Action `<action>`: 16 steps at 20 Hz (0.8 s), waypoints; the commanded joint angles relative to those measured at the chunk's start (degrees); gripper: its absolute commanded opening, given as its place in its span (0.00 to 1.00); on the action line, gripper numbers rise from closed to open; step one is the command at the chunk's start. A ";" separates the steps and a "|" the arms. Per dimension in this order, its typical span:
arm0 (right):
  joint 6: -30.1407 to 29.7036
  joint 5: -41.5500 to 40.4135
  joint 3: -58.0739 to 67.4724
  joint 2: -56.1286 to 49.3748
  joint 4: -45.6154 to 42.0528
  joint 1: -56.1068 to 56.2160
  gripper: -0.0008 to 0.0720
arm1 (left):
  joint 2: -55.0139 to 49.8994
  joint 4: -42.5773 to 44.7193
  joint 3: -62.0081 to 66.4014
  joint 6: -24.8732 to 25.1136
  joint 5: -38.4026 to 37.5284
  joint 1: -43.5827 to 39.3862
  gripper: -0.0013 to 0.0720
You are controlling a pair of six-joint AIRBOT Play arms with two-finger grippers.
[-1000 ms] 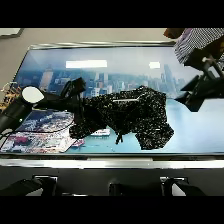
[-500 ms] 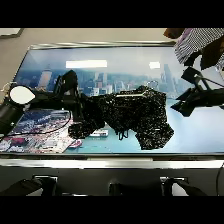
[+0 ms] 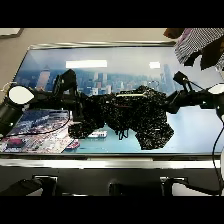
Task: Fold the clothes and pants, and hang the long-sleeved shirts on hangers.
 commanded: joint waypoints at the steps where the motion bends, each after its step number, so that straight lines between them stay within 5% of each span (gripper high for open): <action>1: -0.98 2.29 -0.02 -3.43 5.79 0.37 0.80 | 0.04 -0.02 0.02 0.02 0.04 -0.02 0.05; 6: -2.95 3.96 -0.02 -4.48 4.26 4.70 0.79 | 0.04 -0.02 0.02 0.02 0.07 -0.02 0.05; 7: -3.26 3.93 -0.02 -4.66 3.26 5.49 0.74 | 0.04 -0.02 0.02 0.02 0.04 -0.02 0.05; 12: -5.51 6.05 0.17 -4.15 1.22 6.34 0.05 | 0.02 -0.02 0.02 0.02 0.07 -0.02 0.06; 16: -3.87 7.23 0.17 1.97 -4.20 6.27 0.05 | 0.02 0.00 0.02 -0.04 0.04 0.04 0.06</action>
